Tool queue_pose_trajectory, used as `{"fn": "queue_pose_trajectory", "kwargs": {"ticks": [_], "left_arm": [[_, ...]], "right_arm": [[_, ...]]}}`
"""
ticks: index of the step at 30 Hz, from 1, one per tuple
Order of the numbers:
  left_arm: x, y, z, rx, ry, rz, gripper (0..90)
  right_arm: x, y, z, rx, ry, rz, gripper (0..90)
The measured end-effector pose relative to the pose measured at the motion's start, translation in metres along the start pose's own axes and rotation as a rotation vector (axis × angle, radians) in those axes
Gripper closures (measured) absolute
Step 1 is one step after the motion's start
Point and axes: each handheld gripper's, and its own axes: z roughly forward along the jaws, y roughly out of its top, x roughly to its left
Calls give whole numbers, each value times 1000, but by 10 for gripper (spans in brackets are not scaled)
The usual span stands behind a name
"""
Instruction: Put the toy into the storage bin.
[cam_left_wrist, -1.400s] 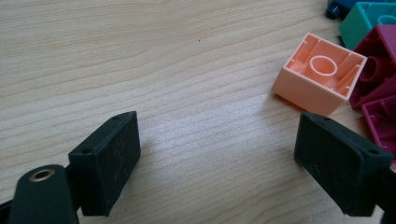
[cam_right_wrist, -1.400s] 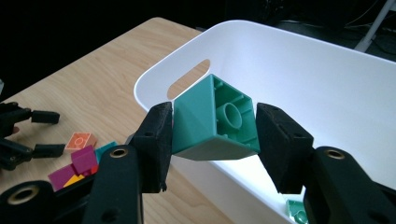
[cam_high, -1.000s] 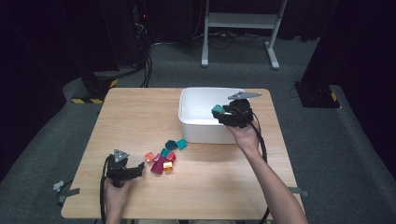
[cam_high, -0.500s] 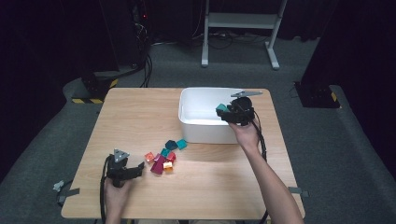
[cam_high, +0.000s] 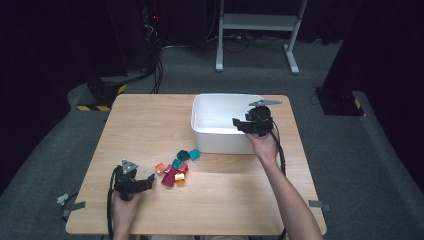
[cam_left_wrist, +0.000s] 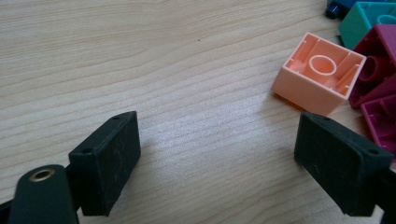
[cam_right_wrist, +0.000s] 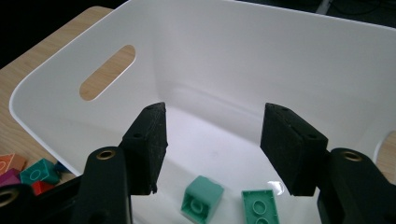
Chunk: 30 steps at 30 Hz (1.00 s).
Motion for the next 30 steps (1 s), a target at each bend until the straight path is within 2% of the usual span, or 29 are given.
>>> {"fn": "queue_pose_trajectory", "kwargs": {"ticks": [5,6,7,11,20,25,29,30], "left_arm": [[0,0,0,0,0,-1,147],[0,0,0,0,0,-1,147],[0,0,0,0,0,-1,147],[0,0,0,0,1,0,147],[0,0,0,0,1,-1,148],[0,0,0,0,1,-1,148],[0,0,0,0,1,-1,148],[0,0,0,0,1,-1,148]], "right_arm": [[4,-3,-3,-3,11,-18,398],[9,-4,-7,-17,14,-42,400],[9,-4,-7,-17,14,-42,400],[18,-6,-17,-52,48,-65,400],[40,-23,-31,-74,141,-105,432],[50,-33,-36,-69,171,-131,435],[55,-41,-36,-68,190,-133,435],[60,-47,-34,-58,200,-141,435]]}}
